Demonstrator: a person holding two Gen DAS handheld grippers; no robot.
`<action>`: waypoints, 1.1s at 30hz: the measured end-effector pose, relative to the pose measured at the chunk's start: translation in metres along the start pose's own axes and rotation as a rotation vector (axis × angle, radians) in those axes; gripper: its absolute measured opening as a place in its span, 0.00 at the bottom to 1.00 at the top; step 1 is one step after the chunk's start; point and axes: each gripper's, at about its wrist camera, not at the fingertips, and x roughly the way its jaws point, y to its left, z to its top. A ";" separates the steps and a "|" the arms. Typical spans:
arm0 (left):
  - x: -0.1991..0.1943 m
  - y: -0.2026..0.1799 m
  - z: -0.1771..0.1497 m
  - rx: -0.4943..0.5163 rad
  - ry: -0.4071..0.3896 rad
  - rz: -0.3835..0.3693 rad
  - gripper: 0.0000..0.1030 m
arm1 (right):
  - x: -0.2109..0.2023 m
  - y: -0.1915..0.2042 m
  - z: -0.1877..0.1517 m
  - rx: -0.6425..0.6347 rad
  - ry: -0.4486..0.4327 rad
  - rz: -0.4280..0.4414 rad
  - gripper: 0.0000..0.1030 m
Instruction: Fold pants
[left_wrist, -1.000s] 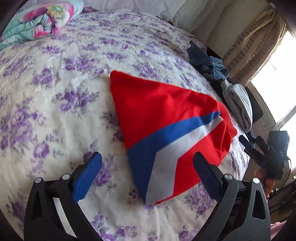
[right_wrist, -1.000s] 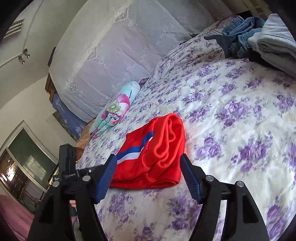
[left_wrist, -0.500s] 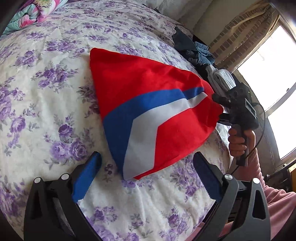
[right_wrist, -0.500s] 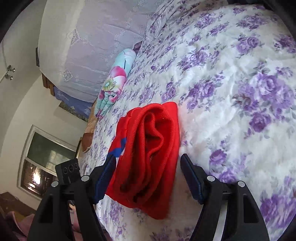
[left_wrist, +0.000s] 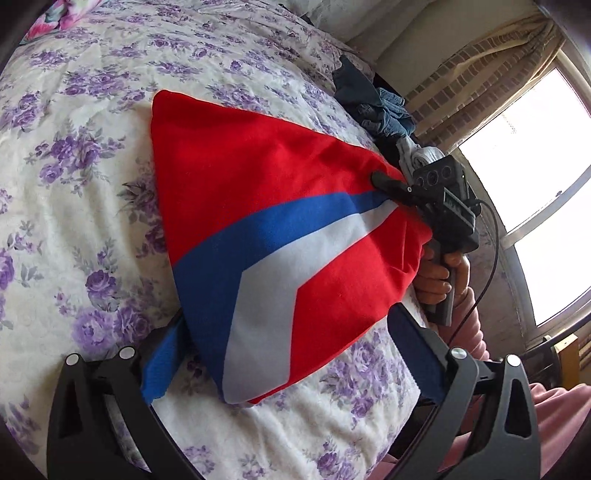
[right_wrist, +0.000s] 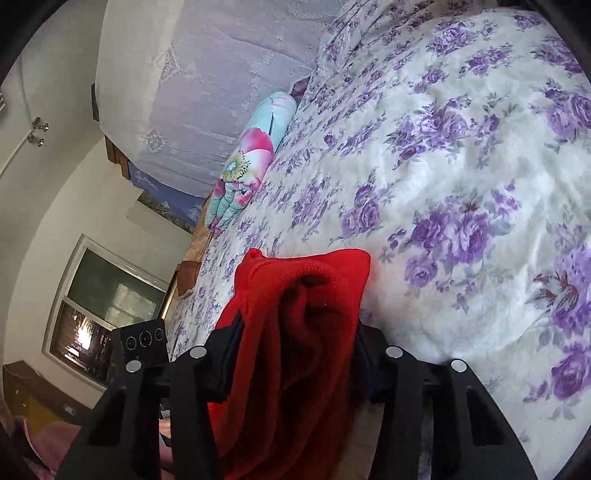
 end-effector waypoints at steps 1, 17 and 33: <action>0.001 0.000 0.002 -0.018 0.006 -0.019 0.96 | -0.001 0.000 0.000 0.001 -0.004 0.024 0.48; 0.012 -0.011 0.009 -0.063 0.013 0.034 0.70 | 0.007 0.009 -0.005 -0.027 0.027 0.024 0.42; -0.066 -0.030 0.024 0.095 -0.208 0.066 0.28 | 0.021 0.103 0.028 -0.185 -0.025 0.017 0.35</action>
